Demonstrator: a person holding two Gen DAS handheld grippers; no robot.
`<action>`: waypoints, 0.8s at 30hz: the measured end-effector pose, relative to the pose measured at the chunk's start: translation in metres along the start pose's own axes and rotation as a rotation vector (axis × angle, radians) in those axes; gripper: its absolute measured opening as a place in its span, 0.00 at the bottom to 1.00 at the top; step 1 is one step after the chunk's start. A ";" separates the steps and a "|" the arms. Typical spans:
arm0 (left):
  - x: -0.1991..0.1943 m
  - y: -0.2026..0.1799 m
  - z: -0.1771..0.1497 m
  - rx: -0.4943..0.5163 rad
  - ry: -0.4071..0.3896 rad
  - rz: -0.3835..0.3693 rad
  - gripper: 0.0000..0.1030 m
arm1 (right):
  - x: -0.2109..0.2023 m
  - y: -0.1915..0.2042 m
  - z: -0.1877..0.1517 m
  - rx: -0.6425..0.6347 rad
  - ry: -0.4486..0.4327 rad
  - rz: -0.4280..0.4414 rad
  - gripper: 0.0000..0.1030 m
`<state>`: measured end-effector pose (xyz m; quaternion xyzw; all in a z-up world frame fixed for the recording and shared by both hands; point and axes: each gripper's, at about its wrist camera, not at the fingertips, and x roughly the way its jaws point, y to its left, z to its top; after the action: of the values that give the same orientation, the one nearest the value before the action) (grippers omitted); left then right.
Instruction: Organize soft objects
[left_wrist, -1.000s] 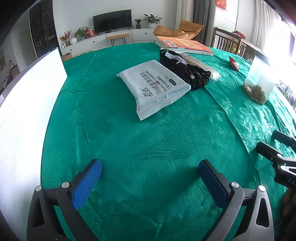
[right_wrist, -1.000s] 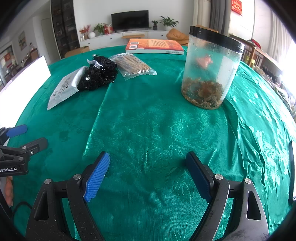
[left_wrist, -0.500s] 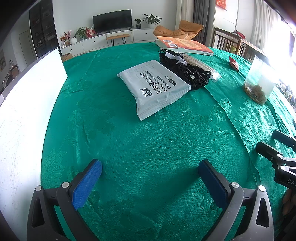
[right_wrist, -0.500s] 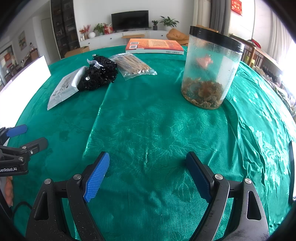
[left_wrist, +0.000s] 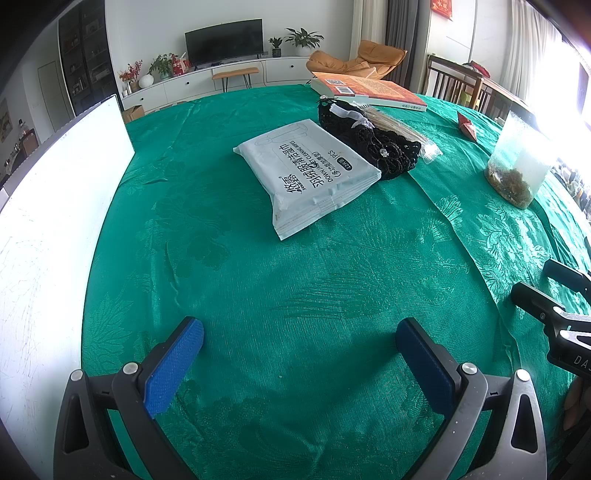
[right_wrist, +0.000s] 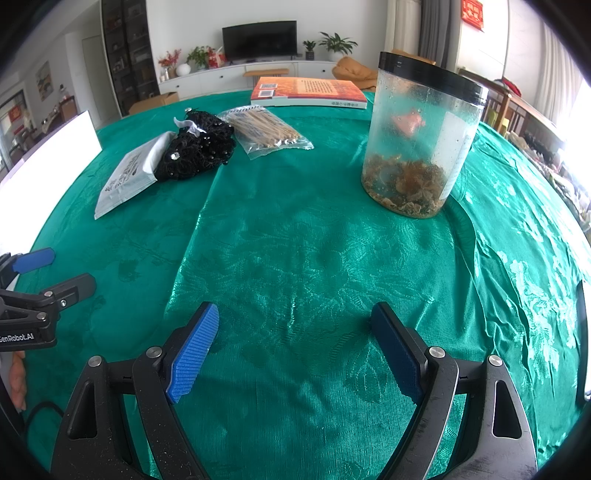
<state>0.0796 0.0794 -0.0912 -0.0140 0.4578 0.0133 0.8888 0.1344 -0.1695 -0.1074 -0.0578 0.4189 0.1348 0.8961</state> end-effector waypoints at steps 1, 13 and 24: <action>0.000 0.000 0.000 0.000 0.000 0.000 1.00 | 0.000 0.000 0.000 0.000 0.000 0.000 0.84; 0.000 0.000 0.000 0.000 0.000 0.000 1.00 | 0.000 0.000 0.000 0.000 0.000 0.000 0.84; -0.005 0.013 -0.007 -0.022 -0.001 0.020 1.00 | 0.000 0.000 0.000 0.000 0.001 -0.001 0.84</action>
<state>0.0703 0.0920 -0.0912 -0.0194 0.4574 0.0273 0.8886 0.1342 -0.1695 -0.1073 -0.0582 0.4191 0.1346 0.8960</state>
